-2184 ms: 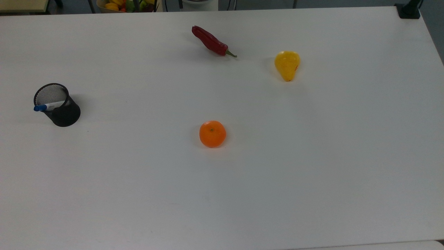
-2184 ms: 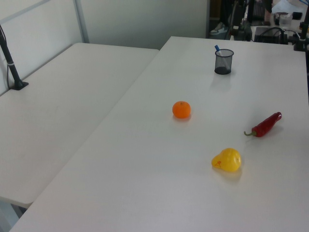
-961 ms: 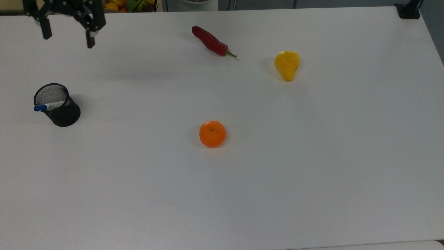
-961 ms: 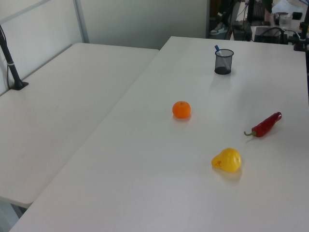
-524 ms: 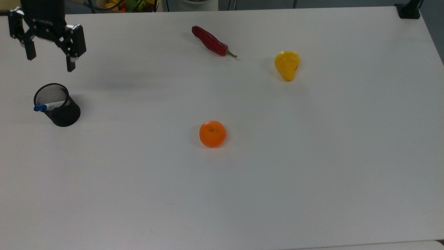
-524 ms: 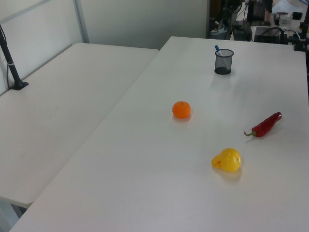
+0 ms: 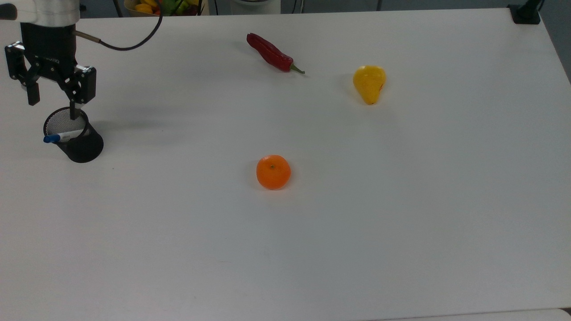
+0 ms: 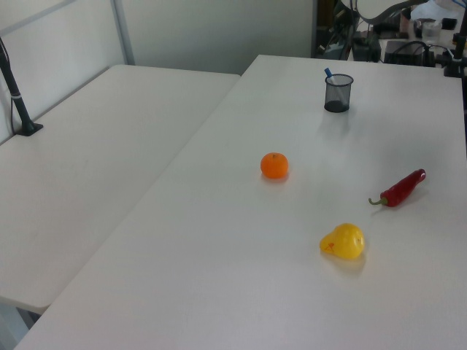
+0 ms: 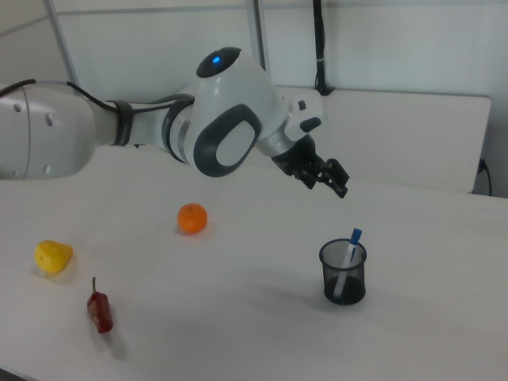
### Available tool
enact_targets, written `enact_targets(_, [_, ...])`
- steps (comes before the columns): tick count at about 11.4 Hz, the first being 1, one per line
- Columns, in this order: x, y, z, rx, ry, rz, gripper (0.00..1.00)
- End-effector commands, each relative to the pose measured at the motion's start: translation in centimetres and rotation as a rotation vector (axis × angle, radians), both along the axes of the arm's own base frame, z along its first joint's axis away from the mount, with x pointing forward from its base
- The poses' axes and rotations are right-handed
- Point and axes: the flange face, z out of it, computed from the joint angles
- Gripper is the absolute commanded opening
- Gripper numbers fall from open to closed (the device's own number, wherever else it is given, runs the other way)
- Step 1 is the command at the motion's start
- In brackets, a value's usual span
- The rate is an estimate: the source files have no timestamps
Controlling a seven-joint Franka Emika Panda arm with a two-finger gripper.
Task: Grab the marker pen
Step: 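Move the gripper over the black mesh pen cup, then lower the gripper and close it on the blue-capped marker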
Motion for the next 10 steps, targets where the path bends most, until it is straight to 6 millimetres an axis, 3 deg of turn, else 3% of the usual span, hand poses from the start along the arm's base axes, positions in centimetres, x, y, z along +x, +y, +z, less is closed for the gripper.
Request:
enact_targets(1, [-0.7,-1.2,-3.1,-0.034,-0.063,-0.012,0.81])
enact_targets(3, [-0.6,-2.1,-4.8,-0.047,-0.050,-0.017,0.75])
enact_targets(6, [-0.9,-3.9,-6.2,-0.061,-0.033,-0.033,0.56])
enact_targets(10, [-0.8,-5.4,-8.3,-0.088,-0.047,-0.043,0.53])
